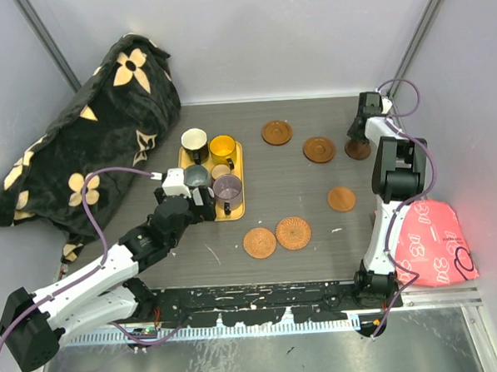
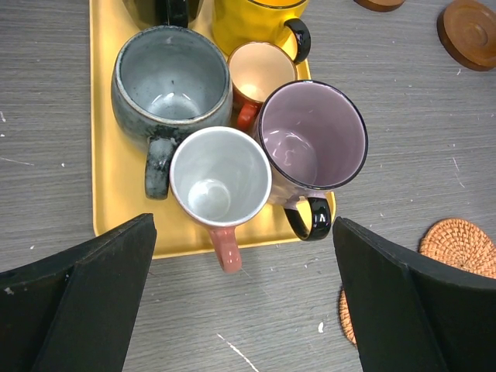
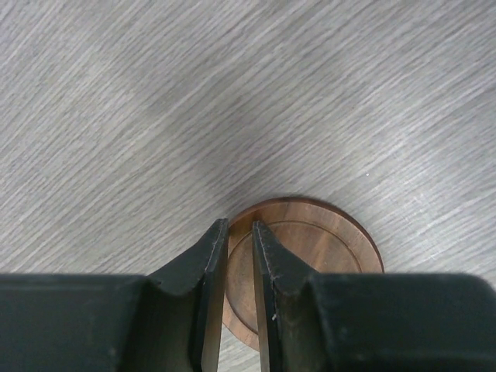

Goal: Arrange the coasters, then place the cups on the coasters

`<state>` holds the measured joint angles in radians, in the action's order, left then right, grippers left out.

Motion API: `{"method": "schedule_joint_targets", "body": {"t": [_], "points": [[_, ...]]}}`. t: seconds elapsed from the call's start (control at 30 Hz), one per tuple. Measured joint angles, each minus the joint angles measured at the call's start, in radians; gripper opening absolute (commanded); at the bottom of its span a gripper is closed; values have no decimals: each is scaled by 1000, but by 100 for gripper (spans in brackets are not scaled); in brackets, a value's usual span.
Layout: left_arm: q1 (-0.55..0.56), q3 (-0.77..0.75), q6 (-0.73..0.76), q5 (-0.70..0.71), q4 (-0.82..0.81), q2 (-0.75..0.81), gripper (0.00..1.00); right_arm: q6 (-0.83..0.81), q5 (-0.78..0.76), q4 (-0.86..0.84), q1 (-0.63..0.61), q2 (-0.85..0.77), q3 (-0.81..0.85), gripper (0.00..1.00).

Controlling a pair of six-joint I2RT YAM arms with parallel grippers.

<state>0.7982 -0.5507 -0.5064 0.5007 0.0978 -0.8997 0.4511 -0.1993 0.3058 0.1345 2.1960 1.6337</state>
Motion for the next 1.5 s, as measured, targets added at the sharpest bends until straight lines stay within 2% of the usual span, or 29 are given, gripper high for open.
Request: {"method": "schedule_joint_targets", "body": {"t": [0.4,0.67,0.9,1.1,1.5], "points": [[0,0,2,0,-5,-11,98,0,4,12,-2,35,56,24],[0,0,2,0,-7,-15,98,0,15,22,-19,-27,-9,26],[0,0,2,0,-12,-19,98,-8,16,23,-161,-129,-2,27],[0,0,3,-1,-12,-28,98,-9,47,15,-279,-138,47,26],[0,0,6,0,-13,-28,98,2,82,-23,-376,-8,120,26]]}}
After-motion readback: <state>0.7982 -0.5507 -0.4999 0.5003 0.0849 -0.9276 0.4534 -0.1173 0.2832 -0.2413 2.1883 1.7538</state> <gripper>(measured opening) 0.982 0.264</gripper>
